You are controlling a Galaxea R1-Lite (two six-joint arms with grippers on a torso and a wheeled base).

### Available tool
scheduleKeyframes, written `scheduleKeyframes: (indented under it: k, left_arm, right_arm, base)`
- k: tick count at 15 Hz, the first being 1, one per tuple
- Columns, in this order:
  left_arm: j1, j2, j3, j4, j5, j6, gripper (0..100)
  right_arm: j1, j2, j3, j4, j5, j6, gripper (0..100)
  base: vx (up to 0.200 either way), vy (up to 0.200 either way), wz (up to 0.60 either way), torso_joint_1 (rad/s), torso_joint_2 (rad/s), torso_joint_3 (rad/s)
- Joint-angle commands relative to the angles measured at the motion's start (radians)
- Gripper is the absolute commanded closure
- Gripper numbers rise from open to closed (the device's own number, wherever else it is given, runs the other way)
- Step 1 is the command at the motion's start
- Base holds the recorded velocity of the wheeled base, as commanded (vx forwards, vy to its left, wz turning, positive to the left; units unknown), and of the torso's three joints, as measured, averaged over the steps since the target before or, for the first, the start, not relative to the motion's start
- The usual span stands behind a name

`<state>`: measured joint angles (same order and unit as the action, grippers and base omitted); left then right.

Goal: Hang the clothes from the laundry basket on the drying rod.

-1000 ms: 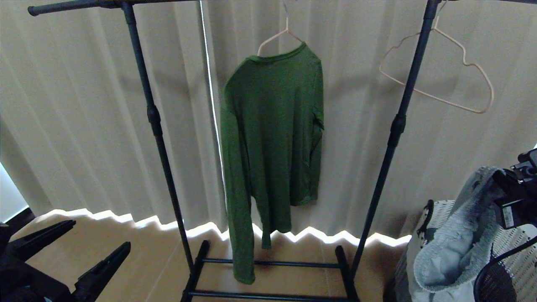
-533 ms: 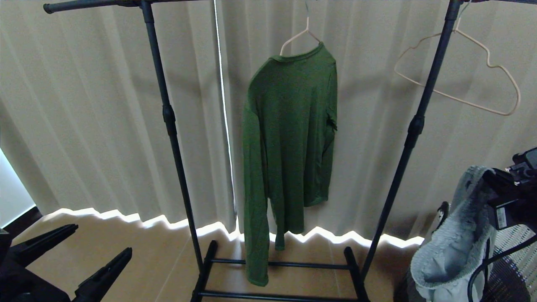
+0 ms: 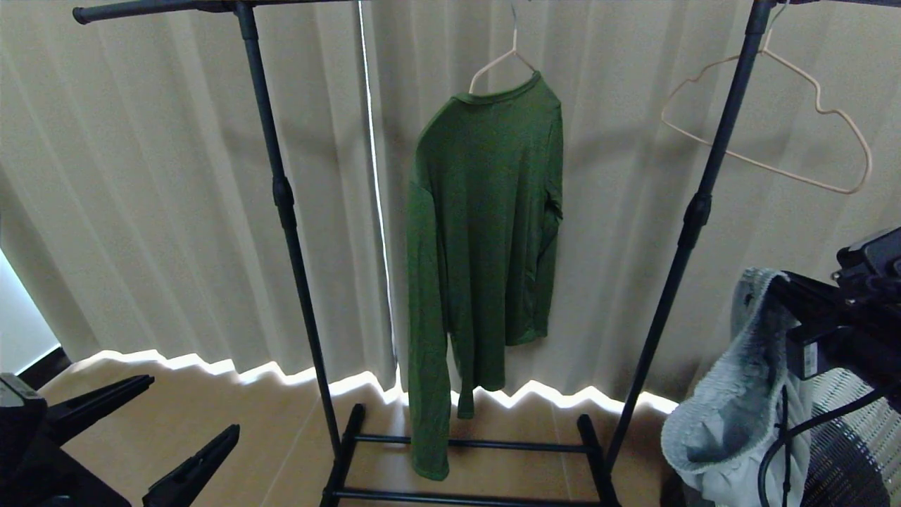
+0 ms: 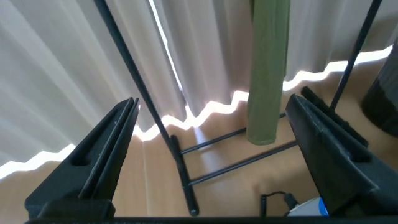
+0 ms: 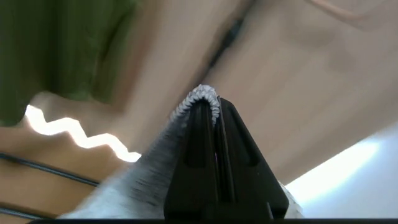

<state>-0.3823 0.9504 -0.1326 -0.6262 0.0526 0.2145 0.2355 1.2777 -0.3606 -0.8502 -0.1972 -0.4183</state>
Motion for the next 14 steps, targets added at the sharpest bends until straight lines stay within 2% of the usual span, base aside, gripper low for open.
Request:
scheduleKeyframes:
  k: [1,4,5,6,9,10,12,14]
  left_arm:
    - [-0.004,0.051,-0.032,-0.001,-0.002,0.017,0]
    - [-0.147,0.122,-0.134,-0.001,0.001,-0.02,0]
    - [-0.224,0.18,-0.193,-0.001,0.001,-0.086,0]
    - [-0.26,0.214,-0.226,-0.003,0.001,-0.115,0]
    - [-0.314,0.338,-0.294,-0.007,0.001,-0.145,0]
    - [-0.371,0.375,-0.312,-0.009,0.003,-0.168,0]
    - [-0.504,0.436,-0.357,-0.047,0.01,-0.248,0]
    - [-0.53,0.511,-0.41,-0.055,0.009,-0.253,0]
  right_arm:
    - [0.056,0.005,-0.015,0.0,-0.001,0.018,100]
    - [0.116,0.022,-0.07,-0.001,0.001,0.038,100]
    - [0.157,0.037,-0.116,-0.001,0.001,0.093,100]
    - [0.174,0.049,-0.143,0.0,0.001,0.122,100]
    - [0.177,0.086,-0.21,0.0,0.01,0.13,100]
    - [0.188,0.092,-0.23,0.0,0.019,0.141,100]
    - [0.257,0.091,-0.27,-0.001,0.021,0.181,100]
    - [0.314,0.091,-0.311,0.0,0.024,0.23,100]
  base:
    - [0.0,0.0,0.0,0.0,0.0,0.0]
    - [0.0,0.0,0.0,0.0,0.0,0.0]
    - [0.0,0.0,0.0,0.0,0.0,0.0]
    - [0.0,0.0,0.0,0.0,0.0,0.0]
    - [0.0,0.0,0.0,0.0,0.0,0.0]
    - [0.0,0.0,0.0,0.0,0.0,0.0]
    - [0.0,0.0,0.0,0.0,0.0,0.0]
    - [0.0,0.0,0.0,0.0,0.0,0.0]
